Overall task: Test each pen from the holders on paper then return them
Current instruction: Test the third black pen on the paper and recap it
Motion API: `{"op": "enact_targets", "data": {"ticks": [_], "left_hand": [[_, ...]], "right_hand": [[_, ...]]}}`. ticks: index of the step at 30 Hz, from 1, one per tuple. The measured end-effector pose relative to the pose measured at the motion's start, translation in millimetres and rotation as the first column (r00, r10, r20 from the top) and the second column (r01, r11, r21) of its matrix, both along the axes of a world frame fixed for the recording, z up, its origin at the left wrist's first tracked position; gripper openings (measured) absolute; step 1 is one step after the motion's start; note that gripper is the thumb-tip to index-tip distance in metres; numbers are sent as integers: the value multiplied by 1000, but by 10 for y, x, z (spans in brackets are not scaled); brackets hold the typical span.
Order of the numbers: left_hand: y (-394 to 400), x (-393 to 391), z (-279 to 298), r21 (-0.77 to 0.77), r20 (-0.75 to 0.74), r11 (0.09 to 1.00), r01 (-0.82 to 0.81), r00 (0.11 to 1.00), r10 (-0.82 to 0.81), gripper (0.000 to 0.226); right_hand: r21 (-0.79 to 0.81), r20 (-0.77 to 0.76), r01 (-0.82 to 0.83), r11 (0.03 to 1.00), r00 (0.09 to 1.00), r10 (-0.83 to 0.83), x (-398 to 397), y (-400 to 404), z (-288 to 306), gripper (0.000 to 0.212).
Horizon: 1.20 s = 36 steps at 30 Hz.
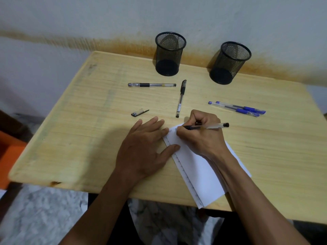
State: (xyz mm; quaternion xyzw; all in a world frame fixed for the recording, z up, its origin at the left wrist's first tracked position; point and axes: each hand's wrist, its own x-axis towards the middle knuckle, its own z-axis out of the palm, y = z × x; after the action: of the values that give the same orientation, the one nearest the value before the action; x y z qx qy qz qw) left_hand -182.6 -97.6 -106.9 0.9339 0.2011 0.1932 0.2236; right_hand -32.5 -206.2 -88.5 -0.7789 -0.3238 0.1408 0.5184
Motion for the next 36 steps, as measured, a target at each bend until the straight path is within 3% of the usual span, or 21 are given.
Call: {"op": "enact_targets", "data": {"ticks": [8, 18, 36], "left_hand": [[-7, -5, 5, -22, 11, 1000, -6, 1000, 6, 64], [-3, -2, -5, -19, 12, 1000, -5, 1000, 5, 65], [-1, -4, -23, -21, 29, 1000, -15, 999, 16, 63]], "right_hand": [[12, -18, 2, 1000, 1000, -2, -6, -4, 7, 31], [-16, 40, 21, 1000, 999, -21, -12, 0, 7, 27], [-7, -6, 40, 999, 999, -40, -13, -14, 0, 22]]}}
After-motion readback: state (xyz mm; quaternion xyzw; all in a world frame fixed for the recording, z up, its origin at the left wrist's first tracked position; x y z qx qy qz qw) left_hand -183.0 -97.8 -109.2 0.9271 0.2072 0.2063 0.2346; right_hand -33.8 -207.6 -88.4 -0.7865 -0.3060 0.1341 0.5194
